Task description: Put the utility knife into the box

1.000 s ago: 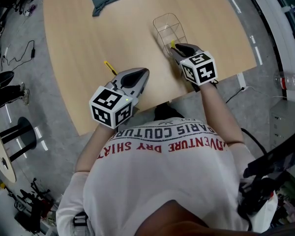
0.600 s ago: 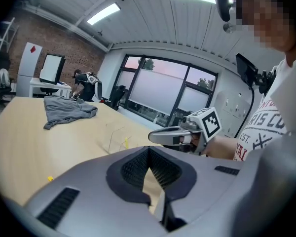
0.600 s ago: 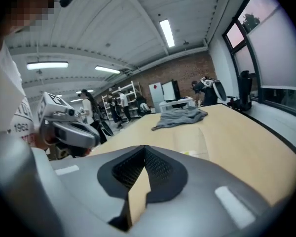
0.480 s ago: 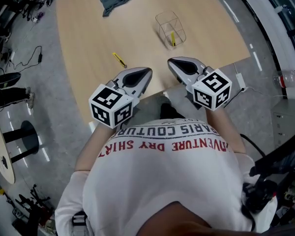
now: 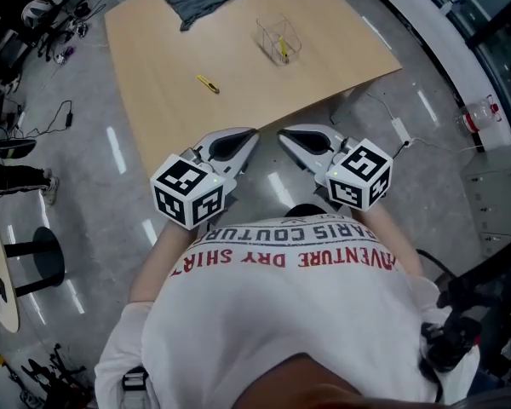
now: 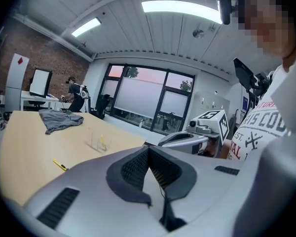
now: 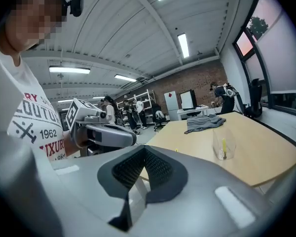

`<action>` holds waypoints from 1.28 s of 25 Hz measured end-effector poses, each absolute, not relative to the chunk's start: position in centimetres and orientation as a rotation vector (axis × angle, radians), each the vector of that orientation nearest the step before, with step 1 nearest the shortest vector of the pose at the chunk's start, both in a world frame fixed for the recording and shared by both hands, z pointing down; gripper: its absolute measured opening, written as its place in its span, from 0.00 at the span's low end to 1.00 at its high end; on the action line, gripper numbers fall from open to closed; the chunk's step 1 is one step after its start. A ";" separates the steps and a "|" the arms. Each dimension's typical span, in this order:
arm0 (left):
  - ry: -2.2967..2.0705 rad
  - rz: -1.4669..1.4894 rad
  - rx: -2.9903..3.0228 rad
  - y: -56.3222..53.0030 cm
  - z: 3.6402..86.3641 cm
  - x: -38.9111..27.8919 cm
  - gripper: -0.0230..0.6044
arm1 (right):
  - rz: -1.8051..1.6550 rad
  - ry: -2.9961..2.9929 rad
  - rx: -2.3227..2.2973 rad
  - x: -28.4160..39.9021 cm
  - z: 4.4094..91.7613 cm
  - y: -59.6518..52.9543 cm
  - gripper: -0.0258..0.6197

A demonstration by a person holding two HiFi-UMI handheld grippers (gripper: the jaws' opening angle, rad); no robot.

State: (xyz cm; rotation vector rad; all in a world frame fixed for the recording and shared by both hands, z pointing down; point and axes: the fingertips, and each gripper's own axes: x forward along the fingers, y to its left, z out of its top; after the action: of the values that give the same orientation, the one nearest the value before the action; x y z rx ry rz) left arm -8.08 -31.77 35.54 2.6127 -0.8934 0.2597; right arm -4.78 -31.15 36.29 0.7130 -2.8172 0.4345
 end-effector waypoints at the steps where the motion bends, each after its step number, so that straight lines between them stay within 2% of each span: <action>1: -0.898 0.260 2.613 -30.6 35.3 -7.8 0.04 | 0.432 -2.823 0.712 -4.5 35.9 -30.2 0.04; 8: -0.930 0.242 2.607 -21.7 34.6 -6.3 0.04 | 0.370 -2.834 0.725 -2.5 34.1 -21.8 0.04; 16: -0.837 0.245 2.641 -1.1 37.9 6.2 0.04 | 0.417 -2.801 0.835 10.4 37.9 -0.7 0.04; 21: -0.847 0.228 2.632 11.2 38.0 11.5 0.04 | 0.436 -2.787 0.797 15.4 39.0 11.9 0.04; 25: -0.895 0.232 2.640 18.1 36.0 12.5 0.04 | 0.415 -2.816 0.734 15.9 37.0 18.8 0.04; 32: -0.969 0.232 2.642 24.0 34.0 10.6 0.04 | 0.388 -2.835 0.679 13.8 35.1 25.0 0.04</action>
State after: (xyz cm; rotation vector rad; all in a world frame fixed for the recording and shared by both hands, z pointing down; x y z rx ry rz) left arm 10.60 24.01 34.02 2.6416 -0.9694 0.2316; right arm 13.79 24.96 35.08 0.6790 -2.8354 0.3882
